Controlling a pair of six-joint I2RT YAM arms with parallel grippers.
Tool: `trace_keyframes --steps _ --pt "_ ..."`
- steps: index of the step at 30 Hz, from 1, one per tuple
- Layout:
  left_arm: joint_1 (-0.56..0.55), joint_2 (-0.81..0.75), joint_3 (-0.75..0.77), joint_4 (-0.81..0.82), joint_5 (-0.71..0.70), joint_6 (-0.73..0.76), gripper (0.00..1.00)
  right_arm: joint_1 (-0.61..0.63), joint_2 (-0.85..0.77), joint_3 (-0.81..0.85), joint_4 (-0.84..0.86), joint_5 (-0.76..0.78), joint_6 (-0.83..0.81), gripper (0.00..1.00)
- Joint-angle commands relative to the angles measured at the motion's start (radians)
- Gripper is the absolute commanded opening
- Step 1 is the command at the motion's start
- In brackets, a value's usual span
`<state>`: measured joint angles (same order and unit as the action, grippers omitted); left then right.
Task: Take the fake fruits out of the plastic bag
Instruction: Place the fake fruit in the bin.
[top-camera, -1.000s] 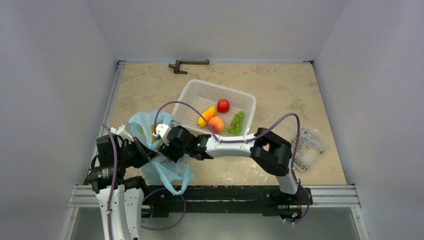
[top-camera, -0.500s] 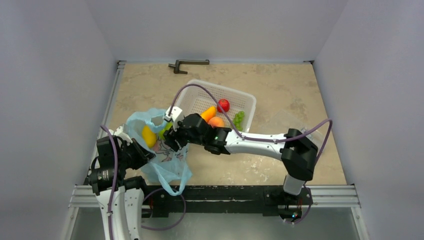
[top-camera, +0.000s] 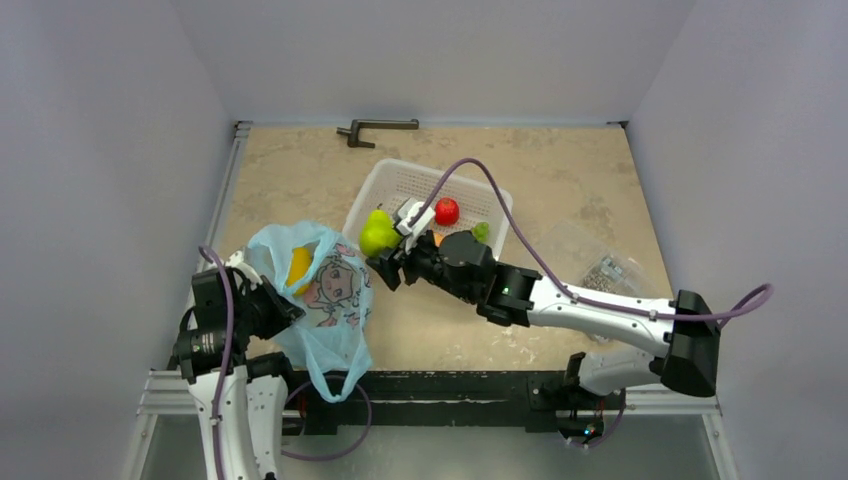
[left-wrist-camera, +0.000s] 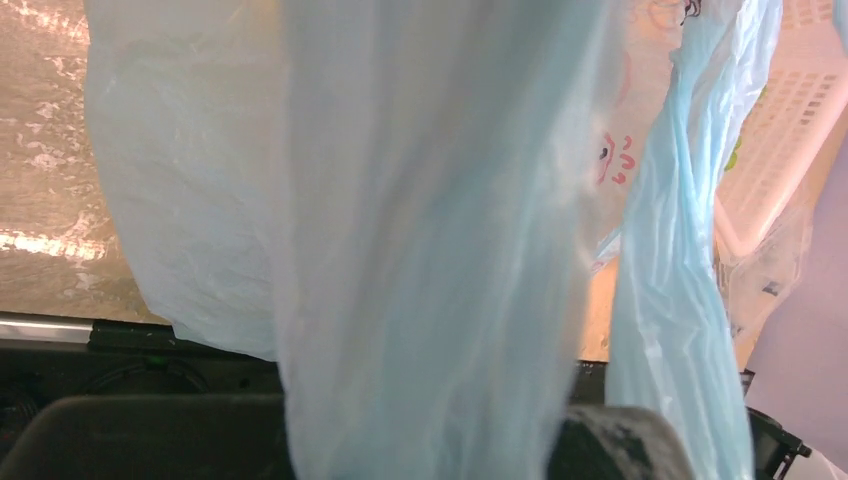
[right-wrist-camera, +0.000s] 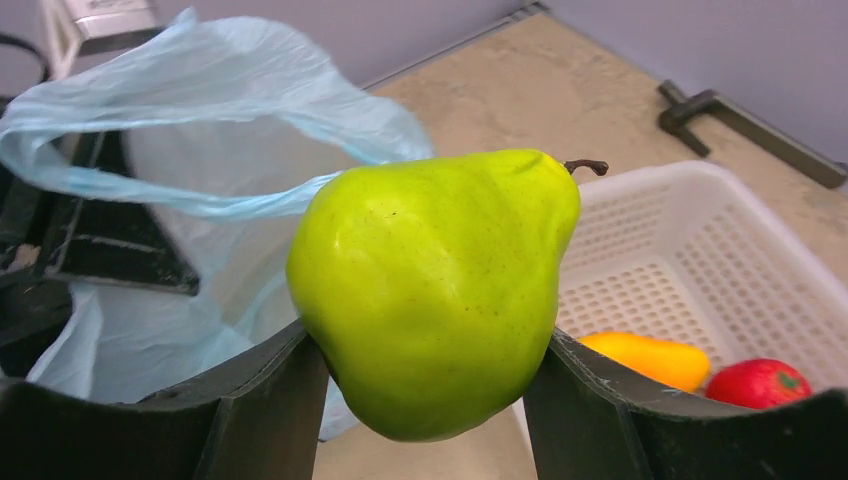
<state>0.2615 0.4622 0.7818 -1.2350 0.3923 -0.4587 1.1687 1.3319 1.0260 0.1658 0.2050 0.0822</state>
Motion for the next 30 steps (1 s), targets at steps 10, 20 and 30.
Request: trace_keyframes --steps 10,20,30 --pt "0.004 0.040 0.005 0.031 0.010 0.023 0.00 -0.235 0.264 0.212 -0.119 0.226 0.103 0.13" --pt "0.003 0.015 -0.003 0.035 0.003 0.015 0.00 -0.309 0.637 0.509 -0.263 0.239 0.089 0.22" --pt "0.005 0.023 -0.006 0.038 0.005 0.014 0.00 -0.339 0.732 0.530 -0.264 0.182 0.081 0.46"
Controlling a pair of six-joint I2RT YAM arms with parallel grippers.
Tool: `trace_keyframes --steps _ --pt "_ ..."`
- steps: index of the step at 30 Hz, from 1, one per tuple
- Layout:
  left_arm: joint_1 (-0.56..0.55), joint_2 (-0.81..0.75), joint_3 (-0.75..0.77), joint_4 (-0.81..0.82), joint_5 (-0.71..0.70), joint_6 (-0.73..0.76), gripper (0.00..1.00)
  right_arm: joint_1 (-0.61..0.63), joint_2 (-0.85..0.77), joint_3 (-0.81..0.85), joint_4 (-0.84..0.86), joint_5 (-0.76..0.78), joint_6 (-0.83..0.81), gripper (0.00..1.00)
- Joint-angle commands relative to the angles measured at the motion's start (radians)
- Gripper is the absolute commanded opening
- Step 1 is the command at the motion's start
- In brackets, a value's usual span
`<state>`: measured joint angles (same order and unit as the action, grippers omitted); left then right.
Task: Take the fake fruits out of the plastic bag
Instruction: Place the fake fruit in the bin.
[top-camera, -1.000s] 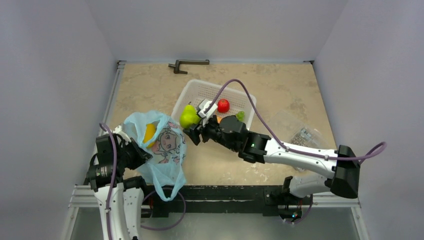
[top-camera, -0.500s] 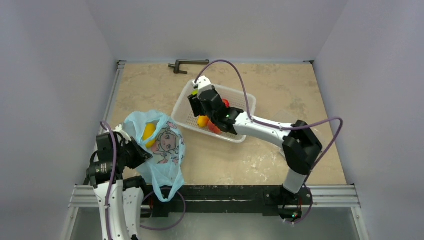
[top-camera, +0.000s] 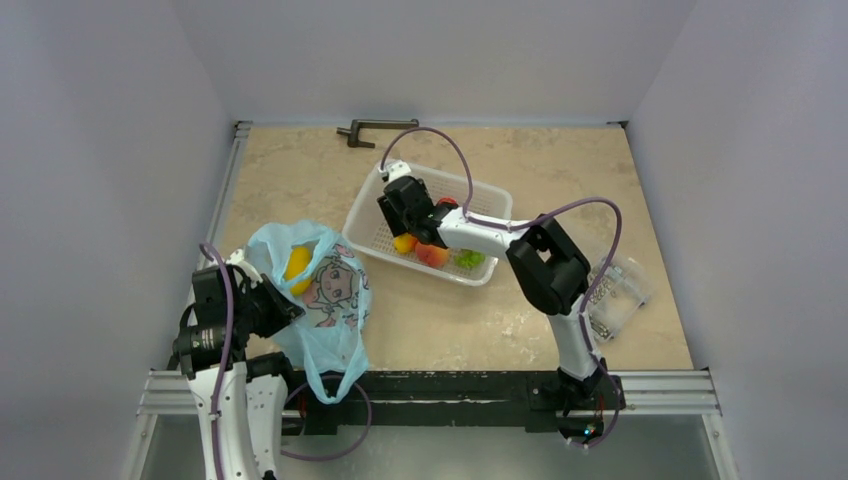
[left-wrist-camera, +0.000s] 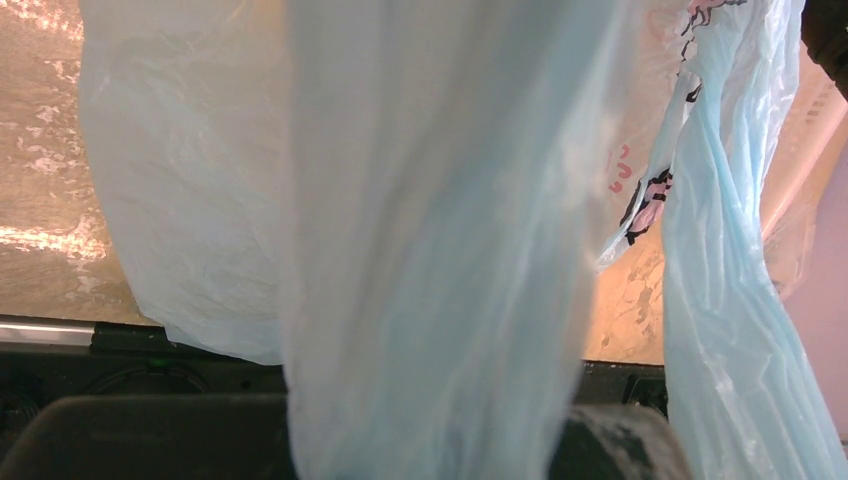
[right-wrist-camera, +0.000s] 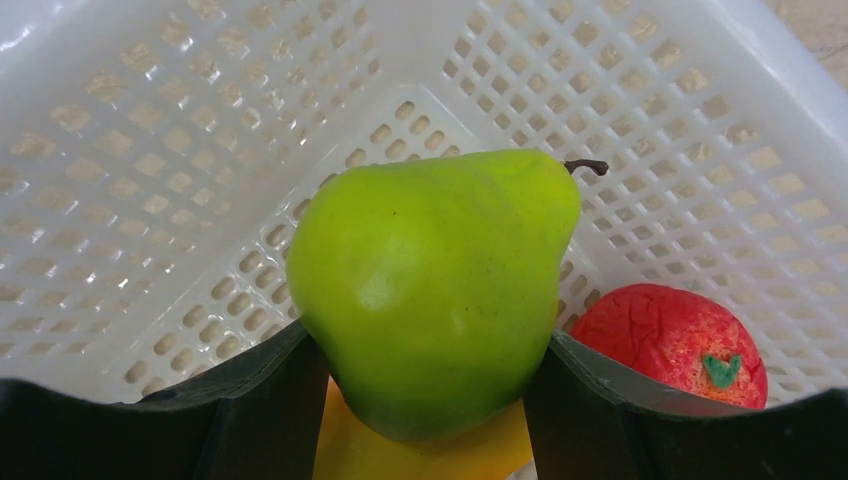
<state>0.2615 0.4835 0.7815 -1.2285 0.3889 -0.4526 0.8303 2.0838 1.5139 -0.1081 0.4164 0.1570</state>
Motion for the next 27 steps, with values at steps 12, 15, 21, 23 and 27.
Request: trace_keyframes --steps 12,15,21,23,27 --pt "0.005 -0.004 -0.005 0.032 0.007 0.006 0.00 0.000 -0.024 0.071 -0.035 -0.084 0.002 0.84" --pt "0.005 0.004 -0.005 0.030 0.007 0.006 0.00 0.000 -0.045 0.062 -0.041 -0.107 0.006 0.86" --pt "0.005 -0.010 -0.005 0.031 0.006 0.006 0.00 0.001 -0.177 -0.007 -0.068 -0.160 0.019 0.85" --pt "0.005 -0.016 -0.007 0.031 0.007 0.005 0.00 0.003 -0.250 -0.056 -0.069 -0.216 0.041 0.80" --pt "0.005 -0.017 -0.007 0.032 0.013 0.008 0.00 0.017 -0.387 -0.202 0.001 -0.438 0.073 0.77"
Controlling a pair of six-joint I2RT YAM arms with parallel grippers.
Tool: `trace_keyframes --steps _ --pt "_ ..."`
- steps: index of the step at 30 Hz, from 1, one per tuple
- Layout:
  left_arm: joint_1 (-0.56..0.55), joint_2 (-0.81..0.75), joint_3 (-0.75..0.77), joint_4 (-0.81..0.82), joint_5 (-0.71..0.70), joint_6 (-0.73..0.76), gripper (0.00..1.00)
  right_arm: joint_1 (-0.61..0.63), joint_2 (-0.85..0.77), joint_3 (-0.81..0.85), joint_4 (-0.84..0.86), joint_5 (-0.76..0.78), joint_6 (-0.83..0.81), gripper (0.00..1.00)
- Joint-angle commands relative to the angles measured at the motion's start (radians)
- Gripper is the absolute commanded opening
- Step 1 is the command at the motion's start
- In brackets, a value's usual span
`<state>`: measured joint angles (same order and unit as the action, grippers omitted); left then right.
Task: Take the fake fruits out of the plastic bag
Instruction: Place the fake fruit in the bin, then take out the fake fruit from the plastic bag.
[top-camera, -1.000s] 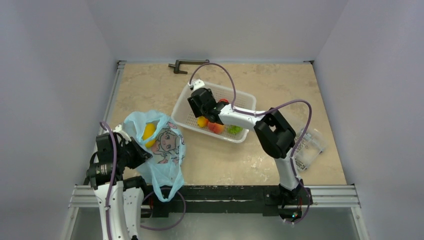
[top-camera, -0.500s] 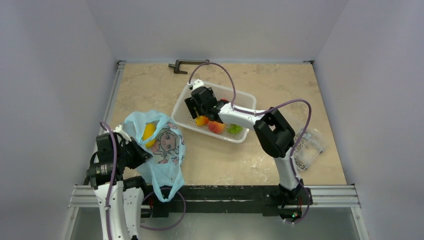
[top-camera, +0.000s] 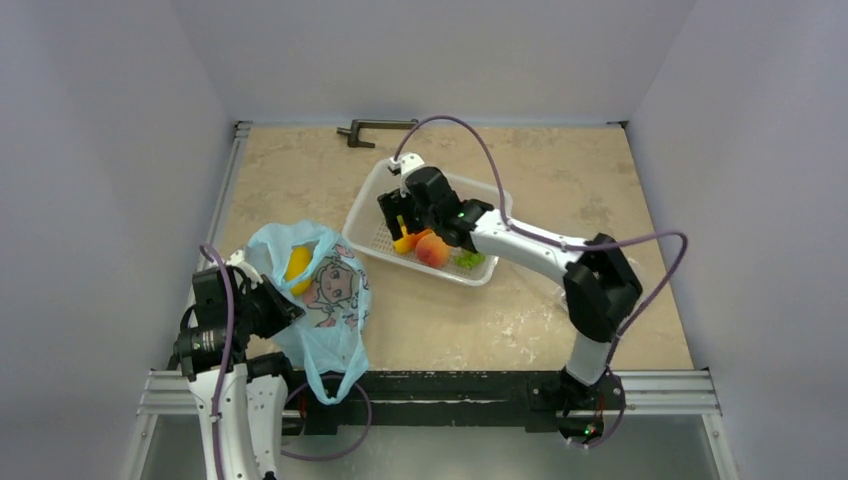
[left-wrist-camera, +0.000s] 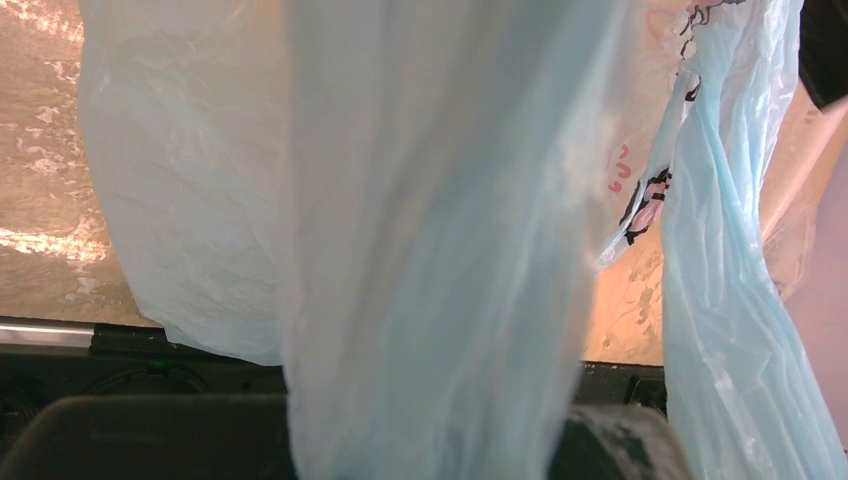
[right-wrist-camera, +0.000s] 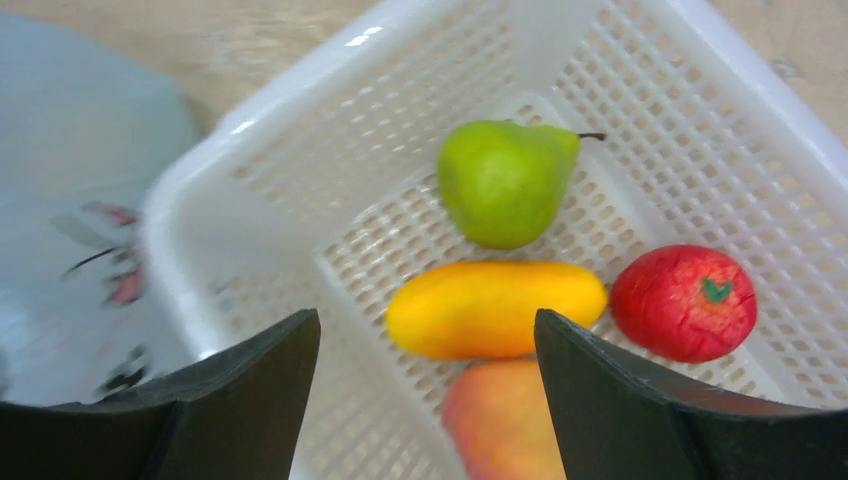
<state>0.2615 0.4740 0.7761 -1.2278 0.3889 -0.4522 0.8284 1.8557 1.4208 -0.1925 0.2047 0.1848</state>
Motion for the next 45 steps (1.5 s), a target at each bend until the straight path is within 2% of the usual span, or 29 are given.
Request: trace_keyframes --steps 1,5,9,13,18,23,26,34,38,41,45 --pt "0.005 -0.005 -0.001 0.031 0.013 0.008 0.00 0.032 -0.198 -0.164 0.155 -0.285 0.042 0.78" --pt "0.005 0.001 -0.001 0.033 0.013 0.009 0.00 0.099 -0.352 -0.342 0.337 -0.444 0.005 0.81" --pt "0.005 0.003 -0.001 0.030 0.013 0.008 0.00 0.235 -0.445 -0.388 0.388 -0.490 -0.097 0.80" --pt "0.006 0.010 -0.001 0.031 0.013 0.007 0.00 0.320 -0.461 -0.413 0.506 -0.551 -0.107 0.69" --pt "0.008 0.024 0.000 0.029 0.010 0.005 0.00 0.344 -0.302 -0.350 0.646 -0.562 -0.035 0.52" --pt "0.008 0.019 0.000 0.029 0.014 0.009 0.00 0.353 -0.117 -0.276 0.789 -0.449 0.074 0.43" --pt "0.008 0.012 0.002 0.026 0.011 0.008 0.00 0.361 -0.033 -0.226 0.809 -0.356 0.104 0.42" --pt "0.008 0.031 0.009 0.023 0.011 -0.011 0.00 0.364 0.185 -0.030 0.645 -0.039 0.212 0.40" --pt "0.006 0.075 0.002 0.124 0.213 -0.124 0.00 0.364 0.219 0.001 0.529 0.133 0.270 0.40" --pt "0.005 0.074 0.036 0.191 0.333 -0.217 0.00 0.364 0.210 0.012 0.442 0.207 0.245 0.41" --pt "-0.014 0.055 0.176 0.081 0.257 -0.175 0.00 0.359 0.170 -0.004 0.397 0.282 0.171 0.46"
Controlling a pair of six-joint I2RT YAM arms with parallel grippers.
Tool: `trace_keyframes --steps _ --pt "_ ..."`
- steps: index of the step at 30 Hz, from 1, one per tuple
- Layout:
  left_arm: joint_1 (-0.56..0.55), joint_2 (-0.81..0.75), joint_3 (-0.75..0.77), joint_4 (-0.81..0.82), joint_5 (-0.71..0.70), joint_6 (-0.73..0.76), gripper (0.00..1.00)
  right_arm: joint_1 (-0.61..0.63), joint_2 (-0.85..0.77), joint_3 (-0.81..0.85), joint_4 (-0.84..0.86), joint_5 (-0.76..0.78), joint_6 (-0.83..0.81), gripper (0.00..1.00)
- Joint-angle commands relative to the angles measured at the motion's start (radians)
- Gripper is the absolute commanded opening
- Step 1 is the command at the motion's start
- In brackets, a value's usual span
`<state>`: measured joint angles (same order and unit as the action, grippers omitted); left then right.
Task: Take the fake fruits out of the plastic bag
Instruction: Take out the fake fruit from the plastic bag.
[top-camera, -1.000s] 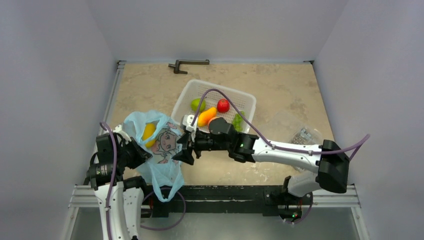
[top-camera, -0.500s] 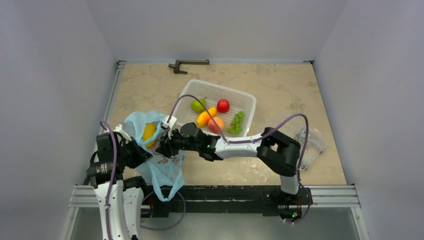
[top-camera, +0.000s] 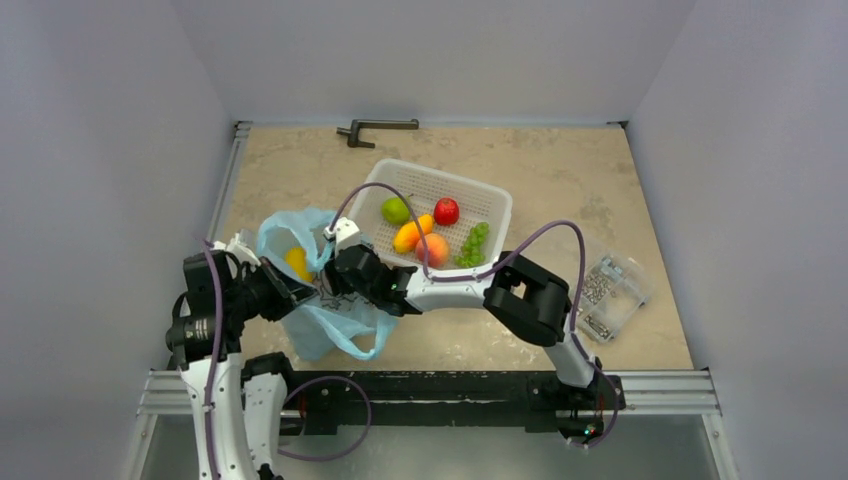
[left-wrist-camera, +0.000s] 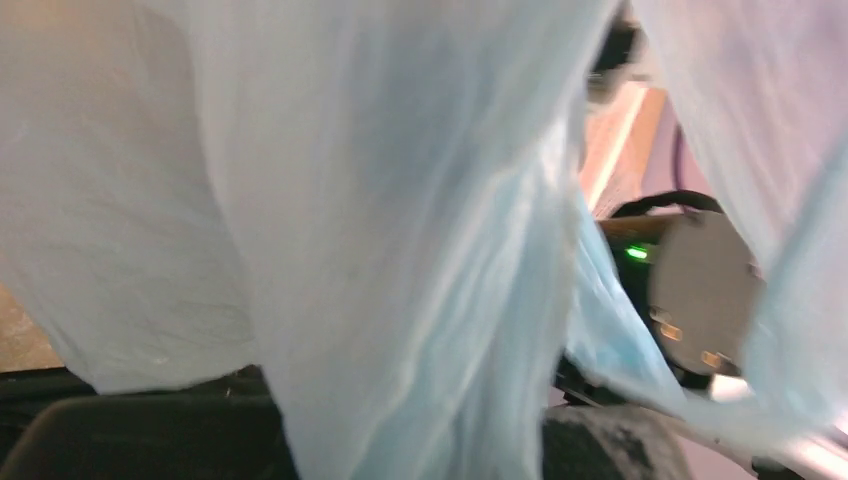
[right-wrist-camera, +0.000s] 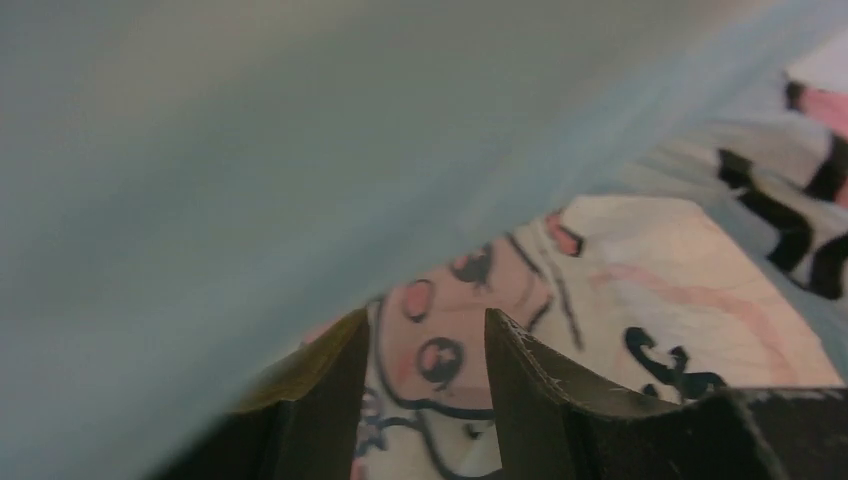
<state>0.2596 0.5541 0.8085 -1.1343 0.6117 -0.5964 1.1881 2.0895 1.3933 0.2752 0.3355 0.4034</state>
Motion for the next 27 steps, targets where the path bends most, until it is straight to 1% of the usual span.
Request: trace_keyframes --steps 1,3,5,8,10,12,19,22,27 --pt "-0.017 -0.047 0.151 -0.045 -0.008 -0.008 0.00 -0.001 -0.074 0.018 -0.062 0.139 -0.069 0.49" --pt "-0.025 -0.078 0.121 -0.109 -0.098 0.025 0.00 -0.001 -0.069 0.043 -0.068 0.066 -0.134 0.52" --pt "-0.025 -0.106 0.047 -0.139 -0.157 0.043 0.00 0.002 -0.052 0.079 -0.059 -0.014 -0.159 0.54" --pt "-0.026 -0.130 -0.040 -0.152 -0.164 0.055 0.00 0.002 -0.019 0.117 -0.034 -0.090 -0.145 0.55" --pt "-0.025 -0.137 -0.053 -0.168 -0.194 0.071 0.00 0.002 0.011 0.147 -0.027 -0.116 -0.129 0.56" --pt "-0.027 -0.138 -0.043 -0.188 -0.247 0.093 0.00 0.002 0.038 0.167 -0.004 -0.163 -0.122 0.59" --pt "-0.030 -0.137 -0.055 -0.164 -0.221 0.098 0.00 0.005 0.135 0.234 0.046 -0.279 -0.161 0.85" --pt "-0.030 -0.132 -0.060 -0.153 -0.205 0.102 0.00 0.005 0.179 0.278 0.038 -0.293 -0.178 0.91" --pt "-0.030 -0.125 -0.066 -0.142 -0.185 0.105 0.00 0.013 0.268 0.378 0.002 -0.292 -0.223 0.97"
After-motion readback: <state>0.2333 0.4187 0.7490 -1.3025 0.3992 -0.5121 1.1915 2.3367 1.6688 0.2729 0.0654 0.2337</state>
